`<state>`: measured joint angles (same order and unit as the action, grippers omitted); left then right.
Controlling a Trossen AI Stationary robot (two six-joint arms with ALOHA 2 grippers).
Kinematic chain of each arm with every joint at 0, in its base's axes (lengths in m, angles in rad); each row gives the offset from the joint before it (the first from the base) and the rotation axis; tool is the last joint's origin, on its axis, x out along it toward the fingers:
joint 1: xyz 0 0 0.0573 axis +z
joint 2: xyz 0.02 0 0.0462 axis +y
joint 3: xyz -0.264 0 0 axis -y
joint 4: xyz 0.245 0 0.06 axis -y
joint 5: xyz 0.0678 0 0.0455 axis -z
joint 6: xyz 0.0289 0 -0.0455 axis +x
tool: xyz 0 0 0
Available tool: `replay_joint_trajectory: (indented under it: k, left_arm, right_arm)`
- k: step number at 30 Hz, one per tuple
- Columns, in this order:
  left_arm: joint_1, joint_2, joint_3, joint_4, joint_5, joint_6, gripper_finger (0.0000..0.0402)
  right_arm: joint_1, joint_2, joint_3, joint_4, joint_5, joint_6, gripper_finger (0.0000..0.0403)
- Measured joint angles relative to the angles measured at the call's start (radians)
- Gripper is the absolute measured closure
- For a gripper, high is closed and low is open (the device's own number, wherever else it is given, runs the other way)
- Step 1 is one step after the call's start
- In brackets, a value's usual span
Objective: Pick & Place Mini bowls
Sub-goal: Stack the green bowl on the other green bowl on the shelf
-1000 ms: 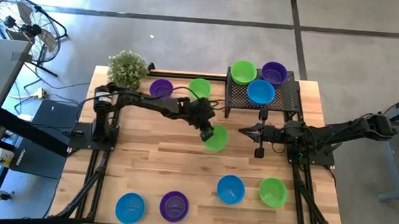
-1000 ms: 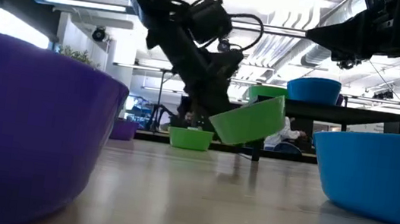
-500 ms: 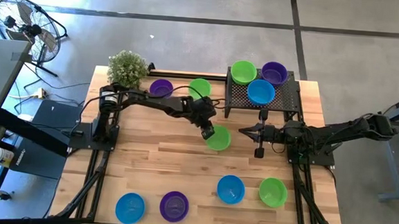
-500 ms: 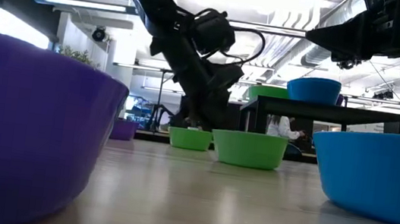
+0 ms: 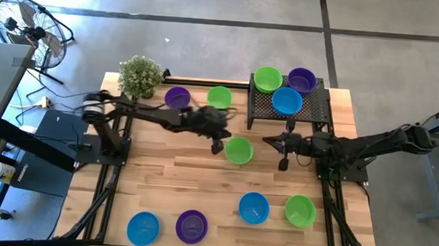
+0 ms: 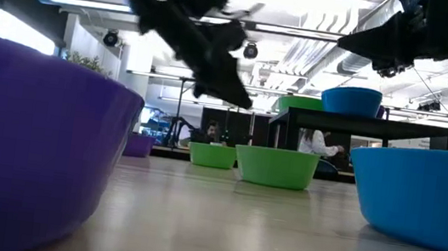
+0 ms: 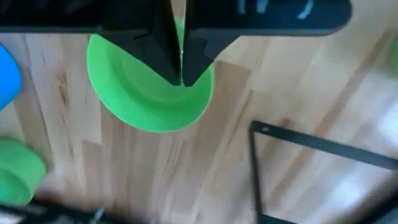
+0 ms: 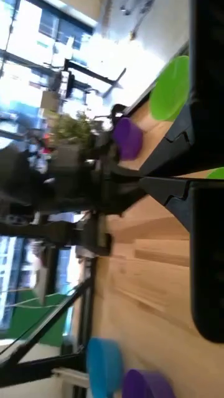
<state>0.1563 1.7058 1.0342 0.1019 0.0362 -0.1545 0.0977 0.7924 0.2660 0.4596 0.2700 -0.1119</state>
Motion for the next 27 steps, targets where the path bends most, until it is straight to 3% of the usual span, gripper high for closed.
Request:
replay_joint_trajectory:
  k: [8, 15, 20, 27]
  left_arm:
    - [0.000, -0.171, -0.423, 0.565, 0.005, -0.043, 0.0399]
    - [0.000, -0.185, -0.629, 0.896, 0.004, -0.026, 0.0400]
    - [0.001, -0.185, -0.702, 1.009, 0.005, -0.005, 0.0400]
    - [0.001, -0.185, -0.714, 1.012, 0.007, -0.005, 0.0400]
  right_arm:
    - [0.053, 0.123, 0.207, -0.328, 0.072, 0.080, 0.0400]
    - [0.060, 0.332, 0.400, -0.562, 0.072, 0.208, 0.0366]
    - [0.060, 0.487, 0.511, -0.711, 0.038, 0.217, 0.0316]
    - [0.060, 0.688, 0.619, -0.837, -0.025, 0.126, 0.0276]
